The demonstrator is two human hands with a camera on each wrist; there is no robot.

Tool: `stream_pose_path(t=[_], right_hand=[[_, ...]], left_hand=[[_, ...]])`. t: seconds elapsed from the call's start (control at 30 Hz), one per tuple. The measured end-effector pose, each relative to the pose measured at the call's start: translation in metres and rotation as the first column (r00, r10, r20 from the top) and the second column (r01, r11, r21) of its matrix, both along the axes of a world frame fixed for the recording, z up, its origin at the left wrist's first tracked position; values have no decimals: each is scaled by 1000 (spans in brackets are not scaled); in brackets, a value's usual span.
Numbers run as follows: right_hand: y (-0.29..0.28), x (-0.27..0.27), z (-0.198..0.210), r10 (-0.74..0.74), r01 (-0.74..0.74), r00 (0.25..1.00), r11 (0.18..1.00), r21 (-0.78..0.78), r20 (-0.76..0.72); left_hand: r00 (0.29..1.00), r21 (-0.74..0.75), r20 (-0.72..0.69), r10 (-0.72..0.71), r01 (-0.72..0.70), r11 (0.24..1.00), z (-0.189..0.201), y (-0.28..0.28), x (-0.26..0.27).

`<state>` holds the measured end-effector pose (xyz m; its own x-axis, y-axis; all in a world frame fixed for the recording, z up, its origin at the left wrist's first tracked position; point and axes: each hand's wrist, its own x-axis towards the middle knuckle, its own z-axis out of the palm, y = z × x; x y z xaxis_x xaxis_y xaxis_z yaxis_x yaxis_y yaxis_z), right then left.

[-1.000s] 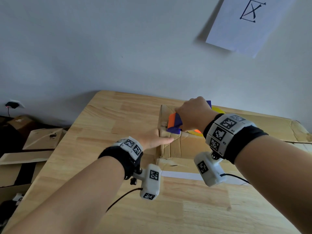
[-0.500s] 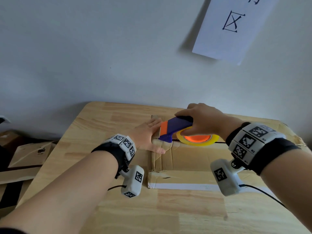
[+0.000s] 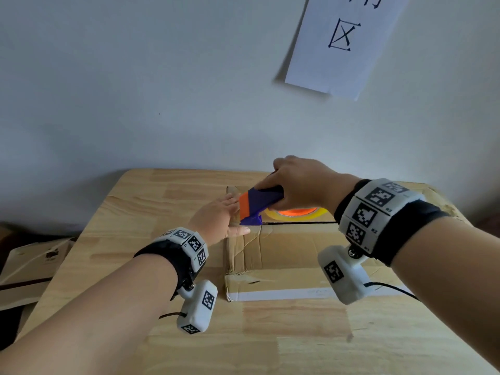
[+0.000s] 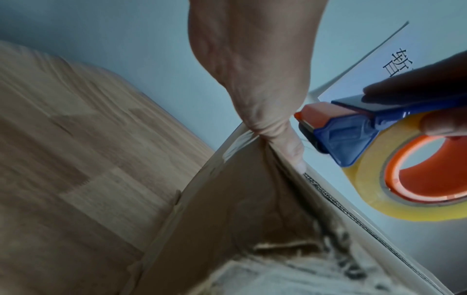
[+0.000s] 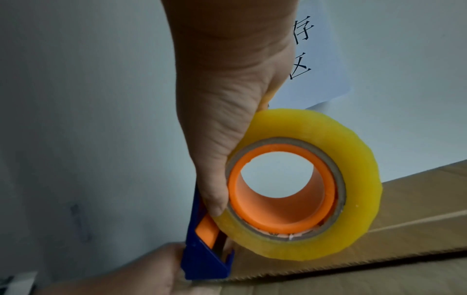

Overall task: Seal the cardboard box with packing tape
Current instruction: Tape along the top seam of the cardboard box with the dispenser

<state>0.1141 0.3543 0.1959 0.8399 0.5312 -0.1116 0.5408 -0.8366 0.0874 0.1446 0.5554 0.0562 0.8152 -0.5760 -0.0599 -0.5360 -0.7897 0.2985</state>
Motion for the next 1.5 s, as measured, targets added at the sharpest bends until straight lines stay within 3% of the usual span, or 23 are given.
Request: stream_pose_path(t=[0.17, 0.43, 0.57, 0.73, 0.9, 1.03, 1.17, 1.37, 1.5], right_hand=[[-16, -7, -6, -47, 46, 999, 998, -39, -26], [-27, -6, -12, -56, 56, 998, 998, -31, -6], [-23, -9, -16, -118, 108, 991, 983, -148, -65], [-5, -3, -4, -91, 125, 990, 918, -377, 108], [4, -6, -20, -158, 164, 986, 947, -275, 44], [-2, -1, -24, -161, 168, 985, 969, -181, 55], [-11, 1, -21, -102, 104, 995, 976, -192, 20], [-15, -6, 0, -20, 22, 1000, 990, -136, 21], [-21, -15, -8, -54, 50, 998, 985, -168, -21]], left_hand=[[999, 156, 36, 9, -15, 988, 10, -4, -6], [998, 213, -63, -5, 19, 977, 12, -1, -3], [999, 152, -42, 32, -25, 988, 8, -4, -8], [999, 130, 25, 29, -32, 991, 10, -5, -10], [1000, 221, 7, -13, 11, 975, 13, -9, -6], [996, 81, -88, 24, -17, 997, 12, -11, -4], [995, 153, -96, 29, -14, 988, 15, -10, -10], [996, 131, -87, 26, -15, 991, 13, -10, -12], [998, 242, -56, 6, 8, 970, 13, -8, -14]])
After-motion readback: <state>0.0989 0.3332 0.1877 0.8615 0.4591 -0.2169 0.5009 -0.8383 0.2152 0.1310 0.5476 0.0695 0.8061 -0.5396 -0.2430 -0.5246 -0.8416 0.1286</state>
